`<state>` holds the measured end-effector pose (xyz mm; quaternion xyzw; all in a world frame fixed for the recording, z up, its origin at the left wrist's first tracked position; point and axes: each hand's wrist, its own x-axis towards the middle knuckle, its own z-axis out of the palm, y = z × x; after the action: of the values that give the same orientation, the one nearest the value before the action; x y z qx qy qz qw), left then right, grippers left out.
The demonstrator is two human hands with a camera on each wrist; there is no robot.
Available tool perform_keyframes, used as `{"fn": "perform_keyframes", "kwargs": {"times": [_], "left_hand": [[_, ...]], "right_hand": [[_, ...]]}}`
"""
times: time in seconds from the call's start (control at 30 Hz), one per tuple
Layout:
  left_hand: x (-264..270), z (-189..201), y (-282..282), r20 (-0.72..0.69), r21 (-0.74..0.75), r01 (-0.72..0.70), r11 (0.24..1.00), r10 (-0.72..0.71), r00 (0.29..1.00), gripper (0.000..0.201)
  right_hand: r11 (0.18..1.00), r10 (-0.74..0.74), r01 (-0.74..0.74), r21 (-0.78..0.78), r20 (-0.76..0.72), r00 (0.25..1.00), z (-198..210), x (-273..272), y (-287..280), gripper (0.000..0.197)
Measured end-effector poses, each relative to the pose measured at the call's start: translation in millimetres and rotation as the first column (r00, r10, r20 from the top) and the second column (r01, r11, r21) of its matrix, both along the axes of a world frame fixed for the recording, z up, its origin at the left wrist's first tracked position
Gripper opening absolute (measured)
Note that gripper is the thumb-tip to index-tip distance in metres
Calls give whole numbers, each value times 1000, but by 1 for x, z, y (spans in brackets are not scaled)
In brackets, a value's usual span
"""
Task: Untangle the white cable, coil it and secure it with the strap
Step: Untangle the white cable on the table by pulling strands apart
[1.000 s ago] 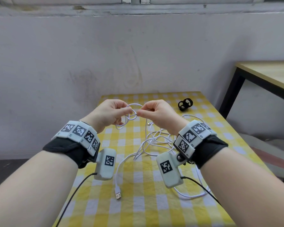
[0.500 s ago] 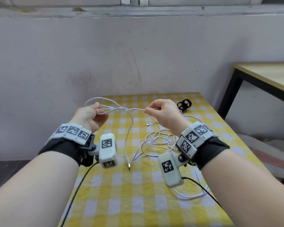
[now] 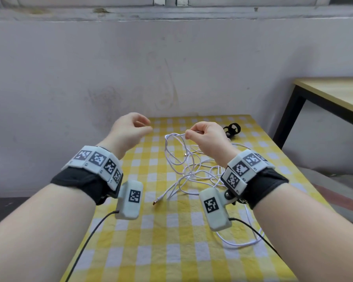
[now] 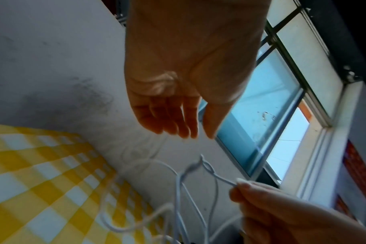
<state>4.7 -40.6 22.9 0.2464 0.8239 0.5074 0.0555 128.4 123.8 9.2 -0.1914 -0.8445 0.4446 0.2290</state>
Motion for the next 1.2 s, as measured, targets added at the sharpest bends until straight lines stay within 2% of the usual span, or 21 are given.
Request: {"fn": "perform_keyframes", "kwargs": {"times": [0.03, 0.1, 0.17, 0.3, 0.47, 0.53, 0.67, 0.73, 0.83, 0.93, 1.0, 1.07, 1.1, 1.13, 1.2], "left_hand": [[8, 3, 5, 3, -33, 88, 996, -88, 996, 6], [19, 3, 14, 17, -145, 198, 970, -197, 980, 15], [20, 0, 20, 6, -193, 180, 965, -182, 983, 21], [18, -3, 22, 59, -178, 171, 969, -163, 985, 8], [13, -3, 18, 100, -209, 147, 967, -128, 987, 9], [13, -3, 17, 172, -165, 181, 970, -152, 973, 16], [20, 0, 18, 283, 37, 248, 968, -248, 926, 21], [22, 2, 19, 302, 101, 279, 955, -297, 906, 21], [22, 1, 14, 345, 88, 359, 929, -366, 864, 19], [20, 0, 5, 461, 64, 466, 882, -441, 770, 9], [20, -2, 1, 496, 62, 484, 873, -447, 744, 9], [19, -4, -1, 470, 46, 431, 901, -400, 787, 16], [16, -6, -2, 428, 11, 387, 922, -354, 832, 18], [12, -7, -4, 356, -49, 330, 943, -293, 887, 20], [-2, -10, -10, 123, -214, 171, 962, -147, 981, 20]], "right_hand": [[1000, 1, -1, 5, -4, 1000, 1, 0, -1, 15], [1000, 13, -13, 2, -12, 1000, 3, -1, -4, 16], [999, 39, -39, -18, -25, 999, 6, -1, -6, 16], [998, 67, -67, -7, -36, 997, 8, 0, -7, 17], [999, 30, -31, -24, -38, 999, 7, -1, -3, 19], [999, 23, -24, -26, -34, 999, 6, -3, -3, 21], [996, 49, -49, -76, 8, 999, 2, -7, -5, 27], [988, 88, -87, -126, 0, 996, 1, -7, -8, 30], [940, 138, -157, -304, -83, 987, 2, -6, -11, 31], [875, 122, -183, -448, -162, 979, 7, -4, -8, 33], [847, 81, -164, -506, -182, 980, 11, -2, -4, 34], [823, 19, -121, -556, -186, 982, 12, -1, 1, 37], [818, -17, -91, -568, -181, 983, 13, -1, 5, 38], [816, -51, -59, -575, -174, 983, 13, -1, 8, 38], [814, -106, -8, -580, -162, 981, 12, 0, 15, 38]]}}
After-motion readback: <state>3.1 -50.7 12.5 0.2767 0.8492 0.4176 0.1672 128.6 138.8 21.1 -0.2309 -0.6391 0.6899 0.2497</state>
